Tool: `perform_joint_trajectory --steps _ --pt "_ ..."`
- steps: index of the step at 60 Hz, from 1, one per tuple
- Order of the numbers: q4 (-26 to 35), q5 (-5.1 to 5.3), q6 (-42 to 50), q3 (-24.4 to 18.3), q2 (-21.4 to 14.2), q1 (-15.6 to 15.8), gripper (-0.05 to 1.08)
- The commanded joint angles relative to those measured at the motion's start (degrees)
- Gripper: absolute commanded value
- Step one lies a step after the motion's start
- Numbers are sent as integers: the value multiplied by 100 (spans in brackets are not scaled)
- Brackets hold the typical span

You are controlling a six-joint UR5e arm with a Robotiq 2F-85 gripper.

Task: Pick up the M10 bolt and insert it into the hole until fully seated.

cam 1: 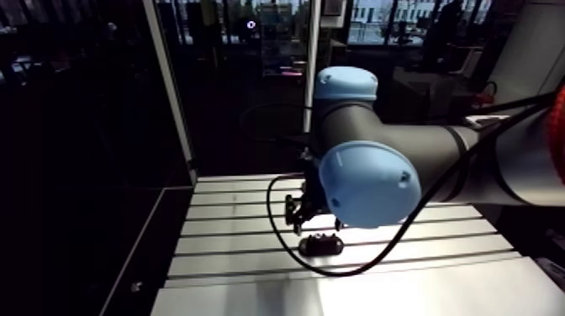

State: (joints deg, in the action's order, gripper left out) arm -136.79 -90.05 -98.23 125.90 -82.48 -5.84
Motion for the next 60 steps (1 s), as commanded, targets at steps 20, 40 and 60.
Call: perform_joint_trajectory --steps 20,40,60 --pt "-292 36 -15 142 0 -40 28" --pt "-292 36 -17 133 25 -49 34" --pt "-301 36 -9 117 137 -57 40"
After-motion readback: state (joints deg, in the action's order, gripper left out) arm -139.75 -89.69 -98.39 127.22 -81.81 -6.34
